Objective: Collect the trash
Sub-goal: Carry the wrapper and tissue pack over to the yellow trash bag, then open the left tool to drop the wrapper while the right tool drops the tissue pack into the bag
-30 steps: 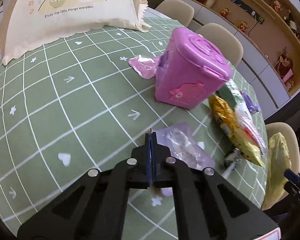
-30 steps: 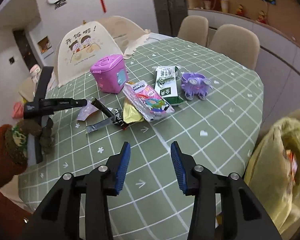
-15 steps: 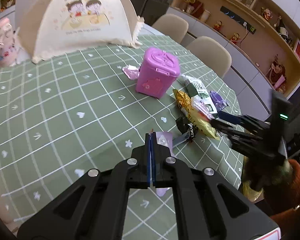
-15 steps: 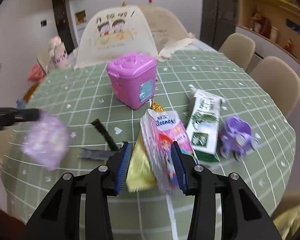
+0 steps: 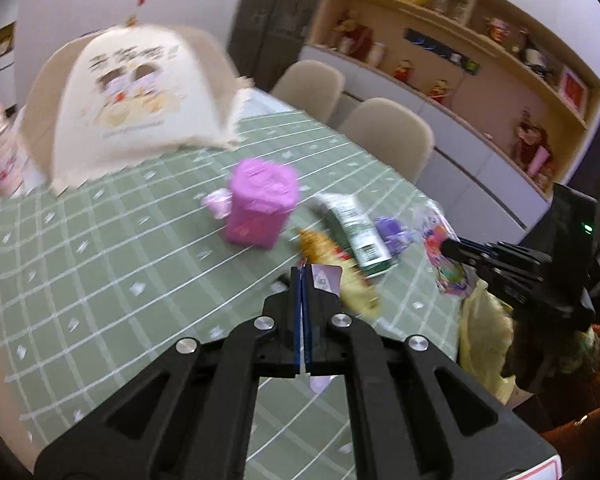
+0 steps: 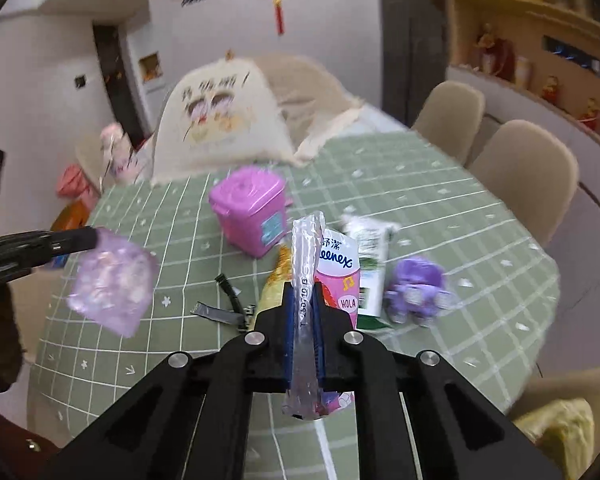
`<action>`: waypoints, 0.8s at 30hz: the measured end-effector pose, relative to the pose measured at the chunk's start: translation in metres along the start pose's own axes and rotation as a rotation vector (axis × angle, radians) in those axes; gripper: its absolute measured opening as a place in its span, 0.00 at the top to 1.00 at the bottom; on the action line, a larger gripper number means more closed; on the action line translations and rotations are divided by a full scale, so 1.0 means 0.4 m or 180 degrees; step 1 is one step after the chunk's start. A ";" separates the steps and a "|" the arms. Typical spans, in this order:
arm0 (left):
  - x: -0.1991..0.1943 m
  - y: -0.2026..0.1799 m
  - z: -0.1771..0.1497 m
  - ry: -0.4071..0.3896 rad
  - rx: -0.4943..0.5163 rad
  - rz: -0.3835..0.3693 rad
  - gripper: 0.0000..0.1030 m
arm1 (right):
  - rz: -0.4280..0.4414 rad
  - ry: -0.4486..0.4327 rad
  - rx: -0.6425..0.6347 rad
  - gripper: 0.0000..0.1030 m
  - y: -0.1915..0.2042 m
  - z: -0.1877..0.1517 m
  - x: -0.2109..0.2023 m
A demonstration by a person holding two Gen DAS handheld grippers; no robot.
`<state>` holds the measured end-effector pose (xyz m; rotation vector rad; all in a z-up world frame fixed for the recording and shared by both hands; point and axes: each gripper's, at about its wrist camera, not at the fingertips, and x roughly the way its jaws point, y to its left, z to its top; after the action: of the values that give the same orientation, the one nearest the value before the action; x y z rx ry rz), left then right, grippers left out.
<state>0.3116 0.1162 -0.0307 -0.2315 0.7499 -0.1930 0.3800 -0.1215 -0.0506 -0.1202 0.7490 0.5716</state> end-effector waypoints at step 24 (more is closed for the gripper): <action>0.331 -0.769 -0.041 0.0686 0.1298 -0.1778 0.99 | -0.1836 -0.0451 0.1119 0.91 -0.353 -0.372 -0.615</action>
<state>0.3674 -0.2142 -0.0436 -0.0249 0.8278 -0.9028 0.2197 -0.3954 -0.0075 0.0324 0.6278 -0.1030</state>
